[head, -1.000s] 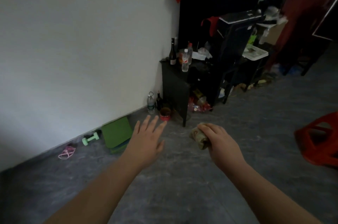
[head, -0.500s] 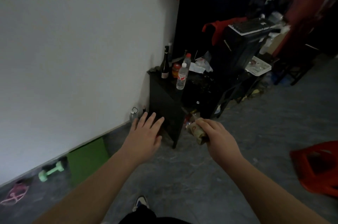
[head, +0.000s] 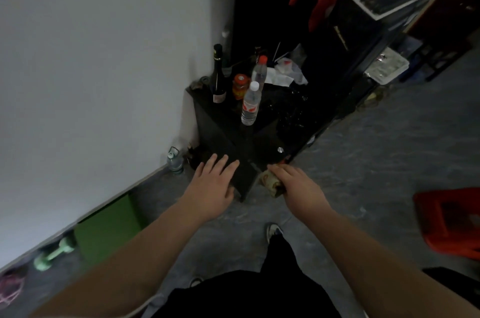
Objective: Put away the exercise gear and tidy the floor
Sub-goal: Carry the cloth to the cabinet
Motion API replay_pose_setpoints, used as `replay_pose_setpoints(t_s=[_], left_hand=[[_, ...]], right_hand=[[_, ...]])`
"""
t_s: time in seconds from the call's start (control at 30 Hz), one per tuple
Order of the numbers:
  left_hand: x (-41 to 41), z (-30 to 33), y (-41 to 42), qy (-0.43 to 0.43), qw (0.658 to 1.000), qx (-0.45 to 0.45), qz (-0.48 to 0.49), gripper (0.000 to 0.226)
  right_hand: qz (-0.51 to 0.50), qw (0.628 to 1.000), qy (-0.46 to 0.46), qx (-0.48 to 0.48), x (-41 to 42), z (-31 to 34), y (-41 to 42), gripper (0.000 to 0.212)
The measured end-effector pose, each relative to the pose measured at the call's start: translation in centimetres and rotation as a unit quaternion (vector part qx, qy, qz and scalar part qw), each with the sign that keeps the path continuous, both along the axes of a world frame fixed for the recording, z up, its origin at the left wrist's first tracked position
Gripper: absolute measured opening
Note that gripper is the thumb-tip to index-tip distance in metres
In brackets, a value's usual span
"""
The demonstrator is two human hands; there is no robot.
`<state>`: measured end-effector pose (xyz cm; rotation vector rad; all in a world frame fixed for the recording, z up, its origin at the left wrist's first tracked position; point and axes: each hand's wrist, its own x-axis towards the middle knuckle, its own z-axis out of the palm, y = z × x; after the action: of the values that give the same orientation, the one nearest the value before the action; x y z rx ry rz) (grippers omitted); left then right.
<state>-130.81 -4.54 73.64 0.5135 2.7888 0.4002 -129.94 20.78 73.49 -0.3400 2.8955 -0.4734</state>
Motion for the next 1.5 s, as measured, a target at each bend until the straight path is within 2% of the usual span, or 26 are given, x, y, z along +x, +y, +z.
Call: replay_pose_setpoints(t_s=[0.2,0.37,0.43,0.53,0.67,0.8,0.9,1.07,1.13,1.23,1.37,1.5], left_hand=[[-7.0,-5.8,6.1,-0.068,0.996,-0.008,0.062,0.069],[-11.2,-9.5,11.0,-0.141,0.973,-0.001,0.185,0.071],[-12.6,-10.2,12.1,-0.151,0.962,0.003,0.229,0.071],[-14.3,-10.8,13.5,-0.124,0.957,0.011,0.263,0.071],[-15.6,-12.6,15.8,-0.099,0.956,0.021,0.275,0.074],[-15.6,-16.2,17.7,-0.139,0.955,0.017,0.262,0.077],[-15.3,-18.6,18.5,-0.147,0.953,0.025,0.263,0.077],[-15.6,-20.4,19.6,-0.156,0.946,0.046,0.279,0.082],[-15.5,-20.8,20.2,-0.167,0.943,0.063,0.281,0.085],[-15.3,-21.4,21.0,-0.153,0.954,0.032,0.257,0.081],[-15.5,-21.9,22.2,-0.118,0.962,0.0,0.248,0.071],[-15.2,-23.6,22.5,-0.126,0.961,-0.045,0.241,0.066]], right_hand=[[0.095,0.992,-0.082,-0.003,-11.2,-6.4,4.9,0.074],[0.175,0.975,-0.138,0.012,-20.9,-9.2,7.5,0.07],[0.187,0.973,-0.134,0.008,-24.2,-9.4,7.5,0.072],[0.217,0.974,-0.058,-0.039,-27.3,-10.8,7.2,0.067],[0.301,0.953,0.024,0.006,-27.3,-15.5,7.4,0.068],[0.37,0.921,-0.049,0.115,-24.1,-21.2,9.5,0.087],[0.375,0.92,-0.071,0.095,-23.4,-22.5,10.7,0.094],[0.304,0.946,-0.084,-0.074,-24.8,-21.7,11.2,0.066],[0.29,0.954,-0.067,-0.038,-25.5,-22.0,11.6,0.059],[0.322,0.944,-0.056,0.05,-25.9,-22.4,12.2,0.063],[0.334,0.939,-0.035,0.068,-25.0,-22.1,12.0,0.065],[0.355,0.926,-0.055,0.112,-24.9,-23.0,11.4,0.067]])
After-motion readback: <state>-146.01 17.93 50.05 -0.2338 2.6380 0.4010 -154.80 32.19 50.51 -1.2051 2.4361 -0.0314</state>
